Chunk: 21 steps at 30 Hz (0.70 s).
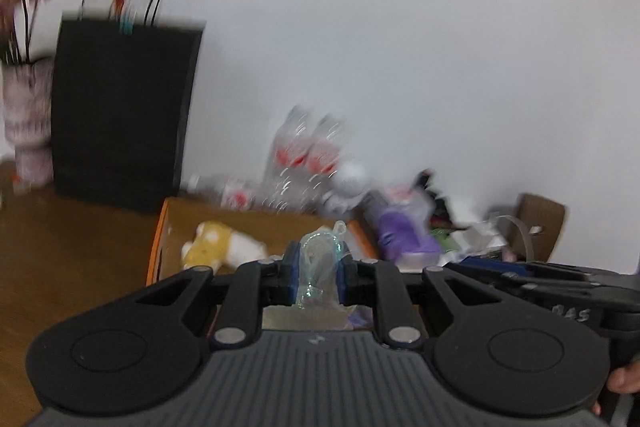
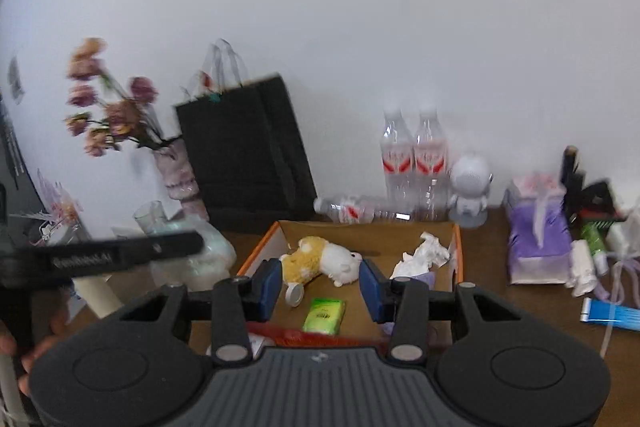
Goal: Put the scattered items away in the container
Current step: 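Carry the plastic bag and red rose in both grippers over the box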
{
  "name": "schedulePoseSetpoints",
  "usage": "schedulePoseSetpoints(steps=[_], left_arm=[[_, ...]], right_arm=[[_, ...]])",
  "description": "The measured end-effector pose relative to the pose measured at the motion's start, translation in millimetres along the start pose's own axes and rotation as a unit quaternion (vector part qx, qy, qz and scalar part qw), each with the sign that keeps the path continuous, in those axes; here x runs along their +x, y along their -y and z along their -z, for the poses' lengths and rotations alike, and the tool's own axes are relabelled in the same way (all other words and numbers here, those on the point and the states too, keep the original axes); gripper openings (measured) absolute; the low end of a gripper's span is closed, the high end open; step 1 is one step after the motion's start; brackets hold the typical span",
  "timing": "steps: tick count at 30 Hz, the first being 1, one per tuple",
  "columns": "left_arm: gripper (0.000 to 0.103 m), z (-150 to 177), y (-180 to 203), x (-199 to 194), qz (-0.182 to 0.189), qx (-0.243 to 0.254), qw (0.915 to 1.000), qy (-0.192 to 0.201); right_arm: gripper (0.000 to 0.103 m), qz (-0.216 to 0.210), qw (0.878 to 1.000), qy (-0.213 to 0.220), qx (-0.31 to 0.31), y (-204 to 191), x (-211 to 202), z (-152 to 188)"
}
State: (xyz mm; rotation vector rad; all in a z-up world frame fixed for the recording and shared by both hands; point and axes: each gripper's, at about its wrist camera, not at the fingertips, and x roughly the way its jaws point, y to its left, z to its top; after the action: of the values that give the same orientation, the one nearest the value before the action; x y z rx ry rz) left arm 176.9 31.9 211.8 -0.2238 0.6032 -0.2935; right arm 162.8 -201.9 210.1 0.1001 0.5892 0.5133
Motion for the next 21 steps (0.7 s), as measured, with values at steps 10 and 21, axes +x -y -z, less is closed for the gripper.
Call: schedulePoseSetpoints(steps=[10,21], left_arm=[[0.019,36.5,-58.4,79.7,-0.024,-0.016,0.9981,-0.055],[0.019,100.1,-47.5,48.5,0.002,0.008,0.9983,-0.058]], right_arm=[[0.076,0.033,0.992,-0.119,-0.035,47.5,96.2,14.8],[0.079,0.125,0.973,-0.191,-0.019,118.1,82.3,153.0]])
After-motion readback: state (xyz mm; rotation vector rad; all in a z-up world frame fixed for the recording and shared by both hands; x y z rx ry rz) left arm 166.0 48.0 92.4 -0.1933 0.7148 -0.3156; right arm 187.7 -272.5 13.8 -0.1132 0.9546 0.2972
